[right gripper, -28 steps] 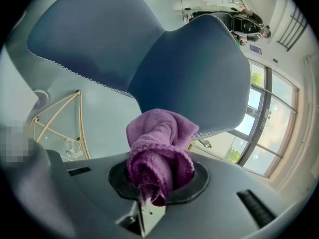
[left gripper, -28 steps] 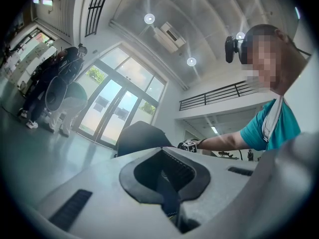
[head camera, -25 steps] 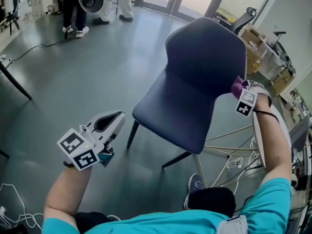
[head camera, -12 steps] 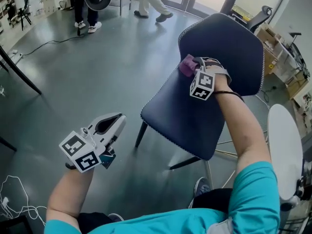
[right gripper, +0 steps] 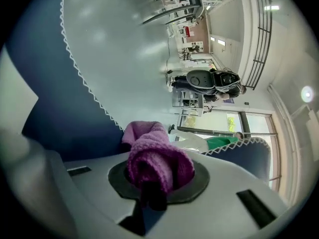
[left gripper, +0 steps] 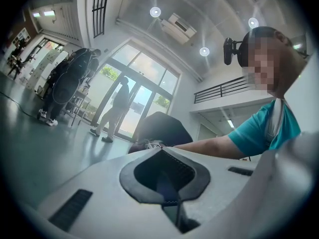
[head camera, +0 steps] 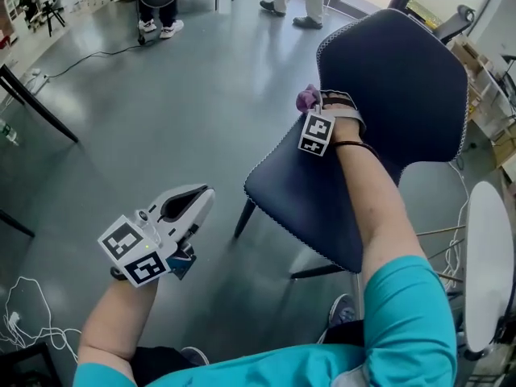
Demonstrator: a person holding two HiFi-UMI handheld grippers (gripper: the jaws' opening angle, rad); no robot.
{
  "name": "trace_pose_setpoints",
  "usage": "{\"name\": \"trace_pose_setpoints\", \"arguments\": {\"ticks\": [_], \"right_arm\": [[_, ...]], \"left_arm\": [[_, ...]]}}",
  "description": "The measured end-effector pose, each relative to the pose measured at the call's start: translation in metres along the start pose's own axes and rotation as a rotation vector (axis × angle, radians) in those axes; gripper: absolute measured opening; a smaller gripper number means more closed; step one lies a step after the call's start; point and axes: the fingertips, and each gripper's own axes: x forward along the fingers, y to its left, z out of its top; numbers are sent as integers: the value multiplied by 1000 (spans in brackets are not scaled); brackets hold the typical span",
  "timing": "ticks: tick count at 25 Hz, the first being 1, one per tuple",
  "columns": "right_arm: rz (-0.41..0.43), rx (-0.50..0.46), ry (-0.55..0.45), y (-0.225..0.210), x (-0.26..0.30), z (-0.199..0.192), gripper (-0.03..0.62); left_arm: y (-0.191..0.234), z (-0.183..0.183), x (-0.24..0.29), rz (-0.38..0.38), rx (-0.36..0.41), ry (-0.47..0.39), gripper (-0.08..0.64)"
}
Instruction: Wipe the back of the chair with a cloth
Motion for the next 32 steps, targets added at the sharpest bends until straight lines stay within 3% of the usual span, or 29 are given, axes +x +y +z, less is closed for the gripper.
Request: {"name": "trace_pose_setpoints", "arguments": {"ticks": [7,13,32], "right_arm": [[-6,-30,80,6,27,-7,57],[-28,-145,100,12,29,-9,57],[-11,-107,121,20,17,-26,57]], "left_arm": [[10,-15,-2,9,-20,26,3],[15,-23,-3,1,-40,29,3],[11,-27,-1,-40,-59,37,3]]}}
